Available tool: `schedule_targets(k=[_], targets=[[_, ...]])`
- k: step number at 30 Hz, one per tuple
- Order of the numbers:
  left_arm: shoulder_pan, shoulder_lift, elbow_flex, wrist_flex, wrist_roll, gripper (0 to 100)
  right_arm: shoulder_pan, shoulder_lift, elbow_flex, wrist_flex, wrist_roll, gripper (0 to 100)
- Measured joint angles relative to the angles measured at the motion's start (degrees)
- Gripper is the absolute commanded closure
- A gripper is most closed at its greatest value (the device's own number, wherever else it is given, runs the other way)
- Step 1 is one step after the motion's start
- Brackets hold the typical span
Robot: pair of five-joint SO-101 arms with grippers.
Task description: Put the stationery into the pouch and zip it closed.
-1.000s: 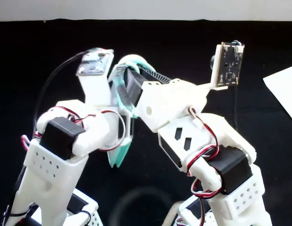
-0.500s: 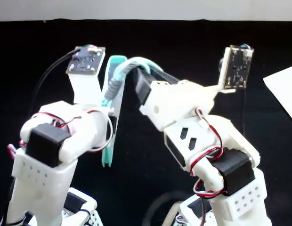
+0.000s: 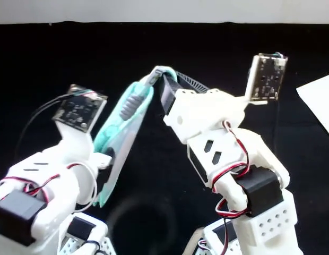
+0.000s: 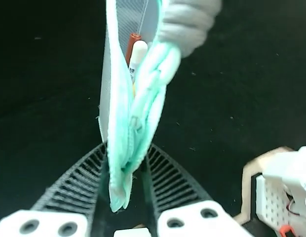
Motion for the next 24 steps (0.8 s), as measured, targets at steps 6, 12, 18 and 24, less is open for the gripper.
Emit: schedule_targets(k=[6, 12, 18, 24], targets=[[-4.22, -3.16, -0.62, 0.09, 0.09, 99, 3.25, -0.09, 0.62, 1.85, 1.67, 99.1], [-4.4, -6.51, -0.35, 0.18, 0.18, 99, 4.22, -0.09, 0.88, 1.85, 1.85, 99.1], [-4.4, -9.41, 1.05, 0.18, 2.81, 99, 5.8, -0.09, 7.56, 1.85, 1.85, 99.1], [-4.4, -10.2, 1.23, 0.18, 3.52, 99, 6.24, -0.18, 9.93, 1.85, 1.85, 99.1]])
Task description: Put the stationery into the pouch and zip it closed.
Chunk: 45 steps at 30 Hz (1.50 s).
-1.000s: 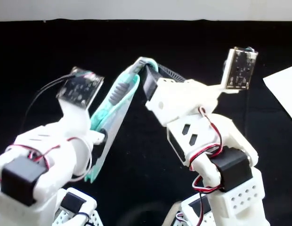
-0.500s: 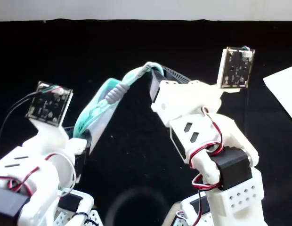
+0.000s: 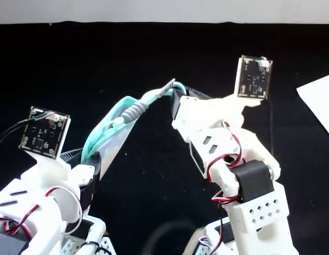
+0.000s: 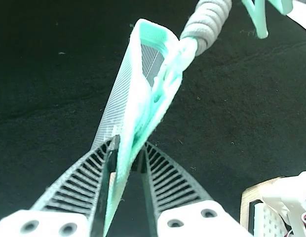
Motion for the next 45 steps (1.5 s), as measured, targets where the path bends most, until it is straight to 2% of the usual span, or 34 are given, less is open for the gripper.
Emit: schedule_targets(k=[11, 15, 22, 31, 45], targets=[[0.0, 0.0, 0.0, 0.18, 0.53, 99, 4.13, -0.09, 9.14, -0.97, 8.18, 99.1], [0.0, 0.0, 0.0, 0.35, 0.53, 99, 5.36, -0.18, 14.77, -7.03, 9.93, 99.1], [0.0, 0.0, 0.0, 0.35, 0.53, 99, 8.53, -0.18, 17.14, -21.1, 18.11, 99.1], [0.0, 0.0, 0.0, 0.09, 0.53, 99, 11.52, 0.53, 16.44, -29.8, 26.29, 99.1], [-0.09, 0.0, -0.09, 0.26, 0.62, 99, 13.54, 1.93, 28.84, -32.62, 27.08, 99.1]])
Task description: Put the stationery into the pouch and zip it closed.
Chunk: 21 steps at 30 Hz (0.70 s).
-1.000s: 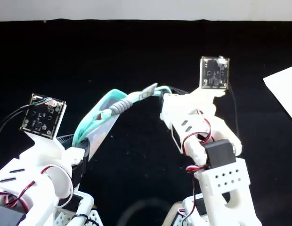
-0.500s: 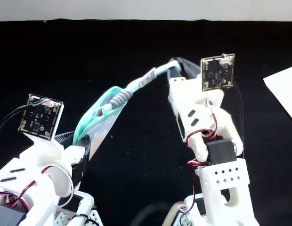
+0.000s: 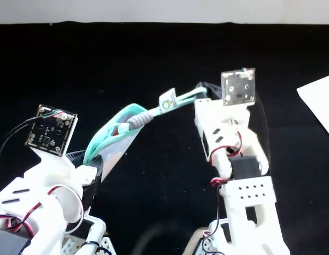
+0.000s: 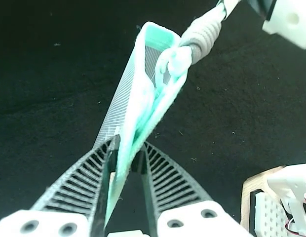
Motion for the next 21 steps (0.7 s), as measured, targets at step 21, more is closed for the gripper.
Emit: schedule_targets(k=[21], targets=[[-0.62, -1.41, -4.04, 0.26, 0.88, 99, 7.56, 1.23, 27.16, -20.22, 9.85, 99.1]])
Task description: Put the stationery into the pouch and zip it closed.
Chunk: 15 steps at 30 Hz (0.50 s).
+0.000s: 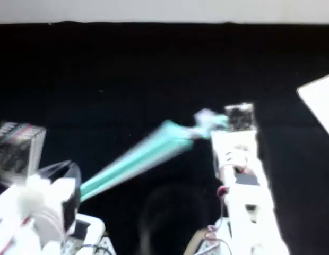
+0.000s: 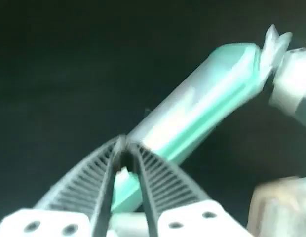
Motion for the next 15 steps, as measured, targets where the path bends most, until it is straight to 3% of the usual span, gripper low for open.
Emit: schedule_targets(k=[6, 15], targets=[[0.0, 0.09, -0.53, 0.0, 0.09, 99, -0.7, -0.18, -8.26, 0.35, -0.35, 99.1], [-0.09, 0.09, -0.7, 0.0, 0.09, 99, -10.37, 0.62, -47.3, 16.7, -5.8, 99.1]])
